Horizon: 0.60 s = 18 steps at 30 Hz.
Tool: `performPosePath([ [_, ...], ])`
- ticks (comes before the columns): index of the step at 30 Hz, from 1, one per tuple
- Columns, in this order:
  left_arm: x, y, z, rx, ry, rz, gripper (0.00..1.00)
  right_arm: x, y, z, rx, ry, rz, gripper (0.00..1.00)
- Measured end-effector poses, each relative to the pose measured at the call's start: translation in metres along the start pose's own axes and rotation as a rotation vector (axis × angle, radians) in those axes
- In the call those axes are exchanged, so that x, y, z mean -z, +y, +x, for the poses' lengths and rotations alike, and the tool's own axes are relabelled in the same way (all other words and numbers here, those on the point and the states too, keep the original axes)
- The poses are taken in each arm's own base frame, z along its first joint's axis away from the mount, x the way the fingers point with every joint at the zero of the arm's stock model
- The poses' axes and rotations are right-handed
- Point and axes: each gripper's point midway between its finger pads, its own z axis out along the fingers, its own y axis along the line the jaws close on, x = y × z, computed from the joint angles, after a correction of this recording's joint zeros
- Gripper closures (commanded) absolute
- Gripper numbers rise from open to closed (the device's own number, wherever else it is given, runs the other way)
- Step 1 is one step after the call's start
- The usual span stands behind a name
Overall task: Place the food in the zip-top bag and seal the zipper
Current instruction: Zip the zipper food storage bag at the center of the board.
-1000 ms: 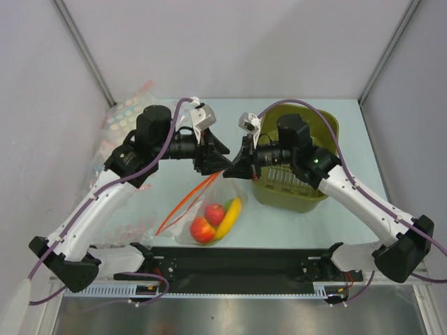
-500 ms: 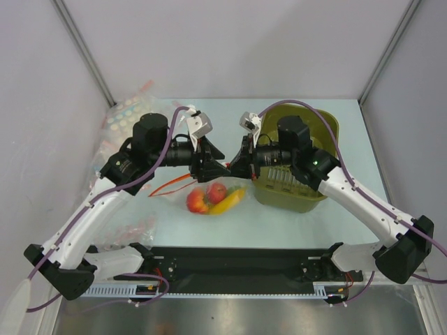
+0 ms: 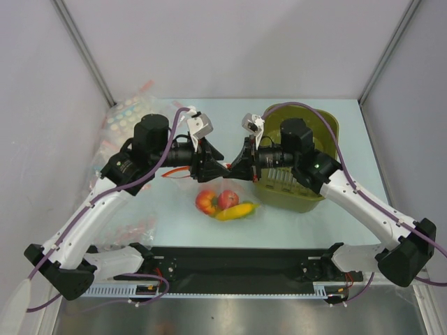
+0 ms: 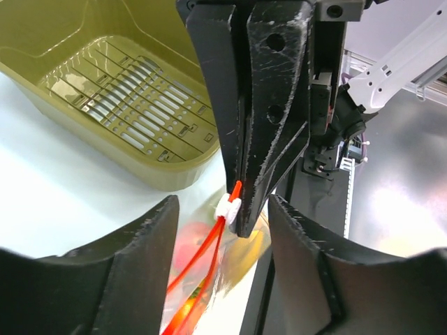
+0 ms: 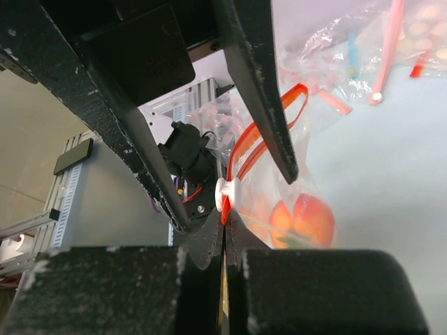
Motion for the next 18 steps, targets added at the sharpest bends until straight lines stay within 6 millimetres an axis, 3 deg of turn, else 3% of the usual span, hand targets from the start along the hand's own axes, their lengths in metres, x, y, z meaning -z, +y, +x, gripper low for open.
performPosePath([
  [4, 0.0, -0.001, 0.0, 0.001, 0.0, 0.005, 0.36, 0.0, 0.003, -0.001, 0.009, -0.003, -0.016, 1.0],
  [7, 0.0, -0.003, 0.0, 0.001, -0.001, 0.015, 0.4, 0.0, 0.004, -0.001, 0.015, -0.001, -0.025, 1.0],
  [8, 0.0, -0.004, 0.0, 0.002, -0.001, 0.021, 0.46, 0.0, 0.005, -0.001, 0.02, 0.0, -0.029, 1.0],
  [9, 0.0, -0.005, 0.0, 0.002, -0.001, 0.027, 0.58, 0.0, 0.005, 0.0, 0.025, 0.001, -0.032, 1.0],
  [12, 0.0, -0.009, 0.0, 0.003, -0.001, 0.051, 0.75, 0.0, 0.006, 0.0, 0.038, 0.002, -0.038, 1.0],
  [18, 0.0, -0.017, 0.0, 0.004, -0.001, 0.091, 1.0, 0.002, 0.006, 0.0, 0.056, 0.003, -0.037, 1.0],
])
